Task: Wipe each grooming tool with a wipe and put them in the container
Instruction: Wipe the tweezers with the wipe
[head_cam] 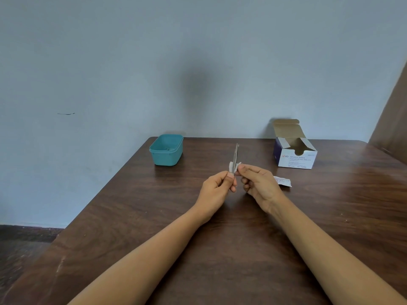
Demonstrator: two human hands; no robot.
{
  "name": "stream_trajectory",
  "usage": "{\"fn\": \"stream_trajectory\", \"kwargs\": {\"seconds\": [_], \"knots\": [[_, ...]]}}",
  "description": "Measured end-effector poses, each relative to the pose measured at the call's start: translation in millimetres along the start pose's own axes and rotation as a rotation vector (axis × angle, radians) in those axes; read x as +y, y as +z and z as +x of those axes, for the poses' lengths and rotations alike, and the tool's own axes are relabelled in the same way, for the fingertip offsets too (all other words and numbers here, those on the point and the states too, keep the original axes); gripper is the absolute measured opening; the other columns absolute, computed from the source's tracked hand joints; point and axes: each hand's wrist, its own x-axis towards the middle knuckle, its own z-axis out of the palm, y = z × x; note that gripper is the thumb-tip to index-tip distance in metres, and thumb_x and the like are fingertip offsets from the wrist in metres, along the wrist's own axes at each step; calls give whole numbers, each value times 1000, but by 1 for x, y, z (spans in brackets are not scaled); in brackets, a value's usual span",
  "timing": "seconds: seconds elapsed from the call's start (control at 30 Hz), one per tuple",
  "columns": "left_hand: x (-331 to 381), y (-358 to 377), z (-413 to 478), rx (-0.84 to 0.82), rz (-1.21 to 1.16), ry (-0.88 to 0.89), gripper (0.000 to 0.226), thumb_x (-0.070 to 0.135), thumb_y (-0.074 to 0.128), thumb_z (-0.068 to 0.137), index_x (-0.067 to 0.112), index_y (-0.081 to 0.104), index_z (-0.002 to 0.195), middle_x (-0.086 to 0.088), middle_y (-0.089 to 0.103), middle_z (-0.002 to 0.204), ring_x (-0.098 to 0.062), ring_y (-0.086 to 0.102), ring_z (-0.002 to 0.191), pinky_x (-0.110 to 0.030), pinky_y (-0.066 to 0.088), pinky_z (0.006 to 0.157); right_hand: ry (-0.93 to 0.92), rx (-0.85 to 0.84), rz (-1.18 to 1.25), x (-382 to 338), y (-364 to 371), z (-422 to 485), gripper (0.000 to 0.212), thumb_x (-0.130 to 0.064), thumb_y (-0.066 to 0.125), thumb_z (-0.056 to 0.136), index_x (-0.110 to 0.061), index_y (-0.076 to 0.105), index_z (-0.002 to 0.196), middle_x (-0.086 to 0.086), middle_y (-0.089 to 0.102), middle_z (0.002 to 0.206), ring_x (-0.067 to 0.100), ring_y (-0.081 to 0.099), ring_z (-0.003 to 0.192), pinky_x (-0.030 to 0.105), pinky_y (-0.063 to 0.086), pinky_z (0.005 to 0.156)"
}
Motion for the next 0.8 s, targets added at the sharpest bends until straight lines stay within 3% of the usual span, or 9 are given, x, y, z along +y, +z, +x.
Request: {"fn": "stream_trajectory", "kwargs": {"seconds": [0.13,0.27,0.57,0.7,0.8], "knots": [[1,-1,-1,-25,43,1,32,23,45,101,14,62,76,8,57,66,1,50,64,-19,40,70,-5,-53,-63,2,-1,0,11,-17,69,83,-18,78,76,0,57,67,9,41,61,21,35,56],[2,-2,-2,-44,56,-2,32,23,46,101,12,63,76,9,59,65,3,50,61,-13,38,66,-5,-79,-103,2,-2,1,8,-20,70,82,-17,77,81,-3,59,64,8,42,62,21,35,57],[4,-2,-2,-94,-52,-53,33,23,45,101,19,62,73,10,59,64,-2,47,63,-14,41,64,87,-301,-111,1,-8,6,15,-26,65,81,-12,70,80,8,51,69,14,43,66,22,33,60],[3,-2,-1,-103,-61,-46,33,23,45,101,18,62,73,11,59,64,-1,48,63,-14,41,64,98,-243,-121,2,-9,9,12,-21,65,85,-14,73,81,5,51,67,11,43,63,20,33,57],[6,-3,-1,-113,-83,-31,32,19,45,101,13,61,74,13,59,63,3,51,63,-11,40,65,97,-160,-37,7,-5,10,12,-26,70,76,-15,72,74,3,46,64,10,40,60,20,32,56]]}}
